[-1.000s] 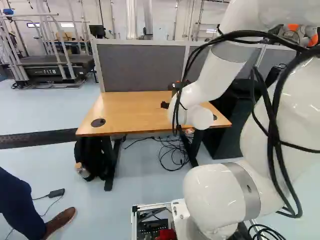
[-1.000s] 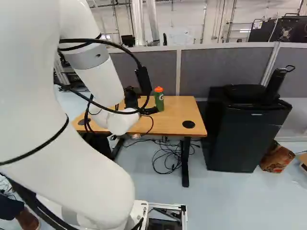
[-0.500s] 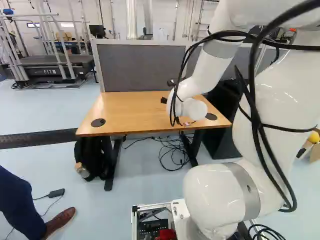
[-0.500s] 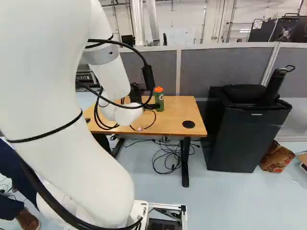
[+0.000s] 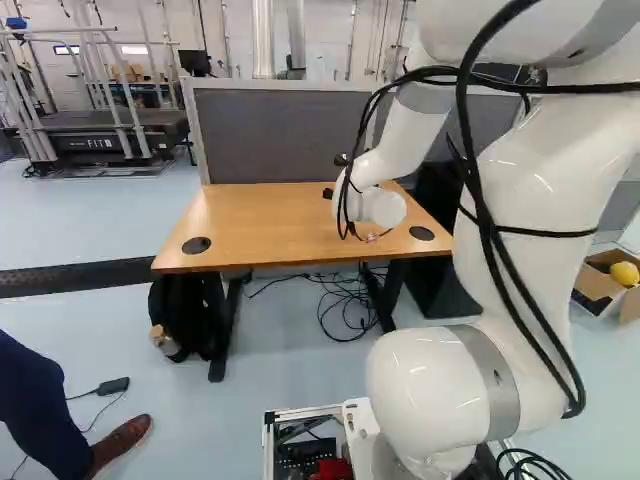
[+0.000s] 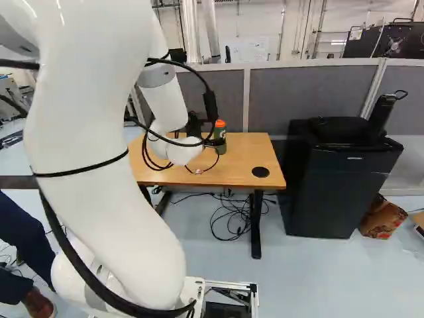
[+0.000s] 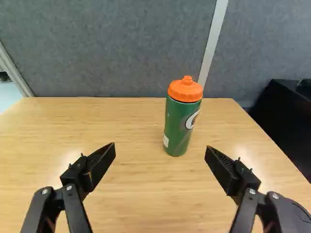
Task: Pick up the green bottle from the table
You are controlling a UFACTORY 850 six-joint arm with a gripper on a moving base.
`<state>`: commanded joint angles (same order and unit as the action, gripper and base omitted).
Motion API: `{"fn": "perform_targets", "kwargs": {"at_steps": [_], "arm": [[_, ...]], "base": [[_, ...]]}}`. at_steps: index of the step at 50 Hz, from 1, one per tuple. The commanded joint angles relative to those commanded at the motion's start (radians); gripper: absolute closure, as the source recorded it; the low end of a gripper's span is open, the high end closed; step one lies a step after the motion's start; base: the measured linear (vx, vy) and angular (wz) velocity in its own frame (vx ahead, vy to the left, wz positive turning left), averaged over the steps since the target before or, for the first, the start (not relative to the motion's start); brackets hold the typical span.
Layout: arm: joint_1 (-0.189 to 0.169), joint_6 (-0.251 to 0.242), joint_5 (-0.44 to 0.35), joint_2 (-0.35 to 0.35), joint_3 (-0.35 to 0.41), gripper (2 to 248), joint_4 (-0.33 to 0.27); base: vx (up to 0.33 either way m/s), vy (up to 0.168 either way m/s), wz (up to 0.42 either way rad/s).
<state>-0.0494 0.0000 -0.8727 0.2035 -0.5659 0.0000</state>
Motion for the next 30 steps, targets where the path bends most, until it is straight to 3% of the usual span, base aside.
{"fn": "perform_targets", "kwargs": {"at_steps": [30], "arm": [[-0.054,0.0,-0.008,0.183,-0.155,3,0.0]], "base": [[0.0,0.0,0.0]]}}
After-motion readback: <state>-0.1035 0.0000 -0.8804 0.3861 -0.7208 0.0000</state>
